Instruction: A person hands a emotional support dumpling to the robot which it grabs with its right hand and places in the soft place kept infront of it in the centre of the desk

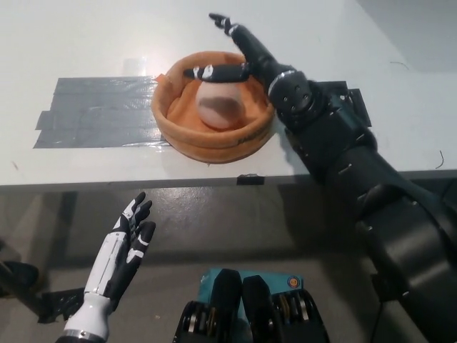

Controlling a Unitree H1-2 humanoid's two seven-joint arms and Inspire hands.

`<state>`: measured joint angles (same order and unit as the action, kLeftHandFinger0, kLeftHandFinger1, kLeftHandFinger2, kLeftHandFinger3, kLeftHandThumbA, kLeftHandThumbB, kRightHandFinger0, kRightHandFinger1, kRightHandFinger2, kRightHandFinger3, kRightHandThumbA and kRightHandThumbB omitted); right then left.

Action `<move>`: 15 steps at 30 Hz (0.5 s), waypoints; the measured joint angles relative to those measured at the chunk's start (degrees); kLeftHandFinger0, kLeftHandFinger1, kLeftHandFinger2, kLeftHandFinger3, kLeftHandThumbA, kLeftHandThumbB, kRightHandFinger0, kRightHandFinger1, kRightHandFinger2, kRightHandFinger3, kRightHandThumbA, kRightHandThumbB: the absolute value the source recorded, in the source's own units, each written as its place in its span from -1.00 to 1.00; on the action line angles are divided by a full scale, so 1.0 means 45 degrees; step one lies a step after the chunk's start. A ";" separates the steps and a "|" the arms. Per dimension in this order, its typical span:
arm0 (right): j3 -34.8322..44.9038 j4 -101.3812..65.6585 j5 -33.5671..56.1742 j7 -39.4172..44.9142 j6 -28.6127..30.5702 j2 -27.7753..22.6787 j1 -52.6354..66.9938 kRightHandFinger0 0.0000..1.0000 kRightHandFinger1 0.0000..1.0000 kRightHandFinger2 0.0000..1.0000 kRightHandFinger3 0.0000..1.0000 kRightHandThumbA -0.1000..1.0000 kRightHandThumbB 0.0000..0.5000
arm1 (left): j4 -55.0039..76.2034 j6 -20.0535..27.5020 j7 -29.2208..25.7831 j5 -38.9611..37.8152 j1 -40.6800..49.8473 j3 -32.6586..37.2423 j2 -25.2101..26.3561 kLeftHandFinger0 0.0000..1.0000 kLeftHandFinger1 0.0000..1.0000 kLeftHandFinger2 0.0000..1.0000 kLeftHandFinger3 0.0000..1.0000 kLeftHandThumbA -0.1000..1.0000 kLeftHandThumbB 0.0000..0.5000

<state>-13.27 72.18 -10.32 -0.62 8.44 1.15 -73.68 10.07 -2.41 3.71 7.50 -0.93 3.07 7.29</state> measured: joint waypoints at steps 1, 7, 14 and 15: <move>0.0139 -0.0664 0.0032 0.0031 0.0003 -0.0206 0.0021 1.00 1.00 1.00 1.00 1.00 0.96 | 0.0001 -0.0024 0.0003 0.0006 -0.0019 0.0001 0.0001 1.00 1.00 1.00 1.00 0.81 -0.85; 0.0675 -0.3668 0.0118 0.0135 -0.0118 -0.1103 0.0326 1.00 1.00 1.00 1.00 1.00 0.77 | -0.0043 -0.0105 0.0002 0.0006 -0.0102 -0.0008 -0.0006 1.00 1.00 1.00 1.00 0.78 -0.93; 0.0885 -0.6717 0.0097 0.0286 -0.0504 -0.1793 0.1890 1.00 1.00 1.00 1.00 1.00 0.73 | -0.0164 -0.0200 0.0000 -0.0001 -0.0254 -0.0028 -0.0011 1.00 1.00 1.00 1.00 0.76 -0.98; 0.0932 -0.7450 0.0101 0.0314 -0.0597 -0.1936 0.2458 1.00 1.00 1.00 1.00 1.00 0.73 | -0.0215 -0.0220 -0.0002 0.0000 -0.0316 -0.0028 -0.0011 1.00 1.00 1.00 1.00 0.77 -0.98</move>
<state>-9.08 38.65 -9.87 0.79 5.75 -7.56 -62.62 9.10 -3.40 3.70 7.50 -2.36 2.94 7.24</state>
